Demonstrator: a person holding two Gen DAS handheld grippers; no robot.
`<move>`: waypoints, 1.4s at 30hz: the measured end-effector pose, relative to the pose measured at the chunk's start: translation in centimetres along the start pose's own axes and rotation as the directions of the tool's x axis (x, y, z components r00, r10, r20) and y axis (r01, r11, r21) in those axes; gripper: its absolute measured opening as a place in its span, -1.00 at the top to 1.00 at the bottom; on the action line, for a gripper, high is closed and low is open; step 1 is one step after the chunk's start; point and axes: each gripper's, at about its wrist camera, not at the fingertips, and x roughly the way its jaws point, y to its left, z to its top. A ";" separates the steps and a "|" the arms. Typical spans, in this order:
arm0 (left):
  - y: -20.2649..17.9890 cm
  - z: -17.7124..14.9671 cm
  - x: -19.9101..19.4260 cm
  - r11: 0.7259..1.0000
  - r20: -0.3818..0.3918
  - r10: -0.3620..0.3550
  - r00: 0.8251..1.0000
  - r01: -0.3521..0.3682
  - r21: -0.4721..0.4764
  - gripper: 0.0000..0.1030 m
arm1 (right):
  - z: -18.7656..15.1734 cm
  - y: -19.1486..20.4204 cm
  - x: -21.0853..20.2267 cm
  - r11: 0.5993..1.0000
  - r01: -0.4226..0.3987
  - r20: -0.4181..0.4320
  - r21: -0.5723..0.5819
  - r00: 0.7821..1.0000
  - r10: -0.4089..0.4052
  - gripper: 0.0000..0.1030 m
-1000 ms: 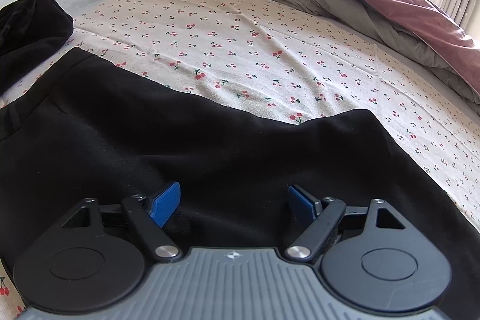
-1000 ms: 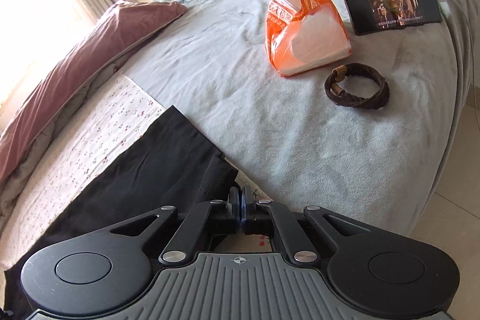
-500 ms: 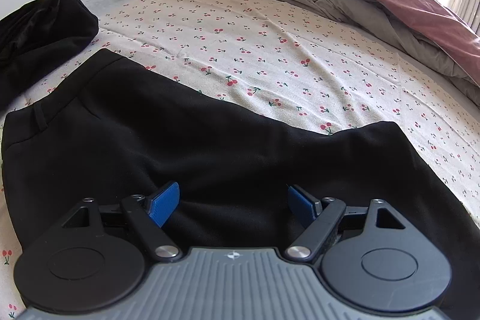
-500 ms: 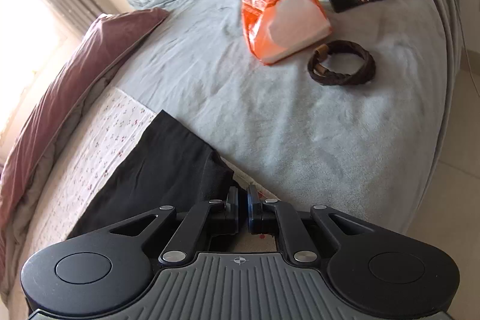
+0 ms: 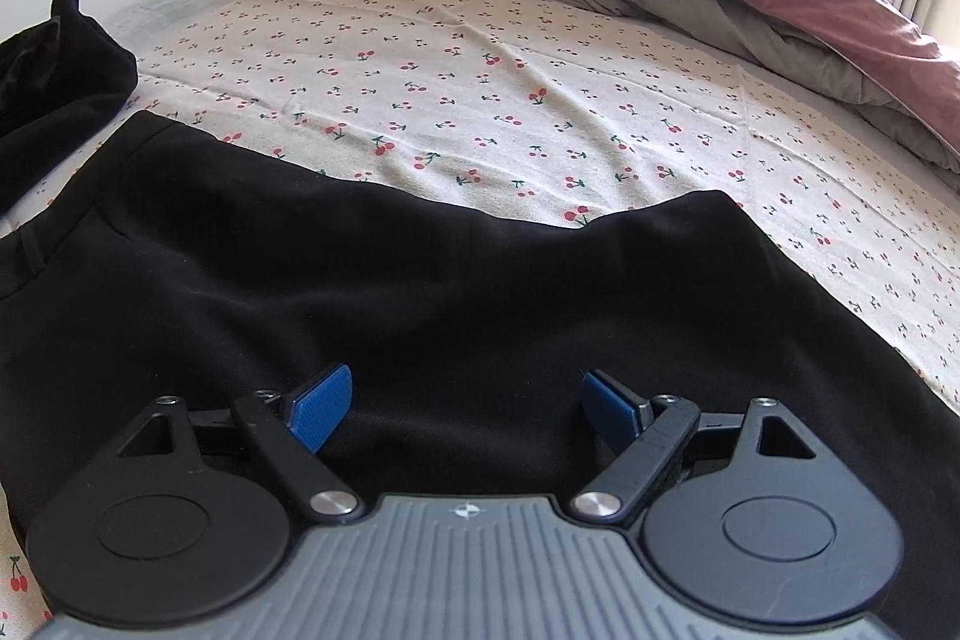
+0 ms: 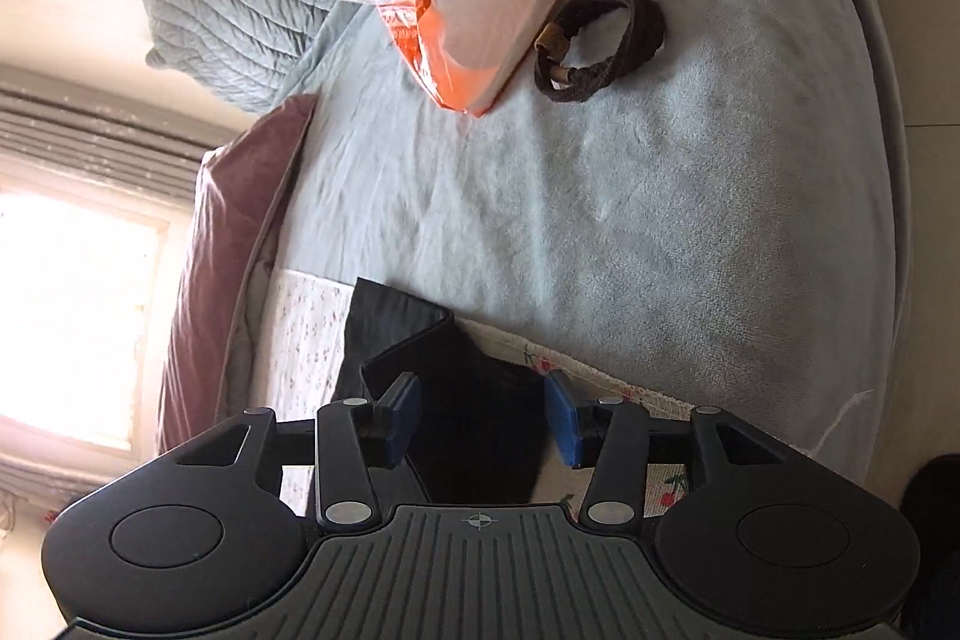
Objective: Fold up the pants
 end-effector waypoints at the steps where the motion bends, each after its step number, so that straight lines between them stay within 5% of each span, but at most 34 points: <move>1: 0.1 0.0 -0.1 1.000 0.002 0.004 1.000 -0.004 -0.001 -0.77 | -0.1 -0.2 -0.1 1.000 -0.001 0.015 0.016 1.000 0.000 0.08; 5: 1.4 0.4 -0.2 1.000 0.007 0.002 1.000 -0.002 -0.031 -0.77 | 0.4 -2.3 -1.7 0.975 -0.106 0.121 0.195 0.989 0.083 -0.01; 8: 4.0 1.6 0.1 0.987 0.019 -0.032 0.999 0.035 -0.159 -0.77 | 0.1 -2.6 -0.5 0.966 -0.133 0.084 0.224 0.990 0.117 -0.19; 13: 8.9 3.0 1.1 0.956 0.013 0.026 1.000 -0.021 -0.293 -0.74 | -0.4 -2.9 -0.3 0.942 -0.191 0.121 0.277 0.979 0.163 -0.33; 17: 10.9 3.6 1.9 0.948 0.045 0.060 0.997 -0.043 -0.315 -0.71 | -1.2 -0.7 0.6 0.991 -0.062 0.110 0.116 0.993 0.049 -0.30; 20: 11.1 3.9 1.6 0.935 0.084 -0.002 0.997 0.032 -0.353 -0.71 | -1.7 1.1 0.9 1.000 0.009 0.129 -0.009 0.992 -0.008 -0.29; 23: 9.5 3.9 1.0 0.934 0.092 -0.150 0.984 0.172 -0.314 -0.71 | -2.1 1.5 1.5 0.997 0.063 0.135 -0.045 0.989 -0.056 0.25; 24: 8.8 3.9 1.0 0.938 0.084 -0.179 0.980 0.196 -0.286 -0.71 | -2.1 1.5 1.7 0.996 0.070 0.133 -0.046 0.989 -0.064 0.51; 25: 7.8 3.7 1.2 0.949 0.073 -0.184 0.980 0.197 -0.248 -0.71 | -2.2 1.4 1.8 0.996 0.076 0.131 -0.048 0.989 -0.070 0.57; 28: 6.0 3.7 2.9 0.984 0.062 -0.058 0.996 0.068 -0.162 -0.72 | -2.4 1.7 1.9 0.992 0.098 0.140 -0.077 0.986 -0.086 0.68; 31: 5.8 3.9 3.2 0.992 0.109 0.065 0.992 -0.052 -0.116 -0.72 | -2.5 1.7 1.5 0.990 0.109 0.157 -0.092 0.983 -0.093 0.79; 33: 6.7 4.1 3.5 0.990 0.108 0.072 0.992 -0.057 -0.130 -0.75 | -2.6 2.2 1.1 0.988 0.105 0.175 -0.113 0.981 -0.084 0.81; 37: 7.2 4.2 2.7 0.990 0.092 0.070 0.993 -0.058 -0.127 -0.75 | -3.6 4.8 0.4 0.959 0.124 0.245 -0.256 0.968 -0.060 0.81; 42: 6.7 3.4 0.8 0.983 0.069 -0.050 0.996 0.062 -0.170 -0.77 | -6.9 9.9 -1.0 0.840 0.153 0.345 -0.521 0.938 0.043 0.81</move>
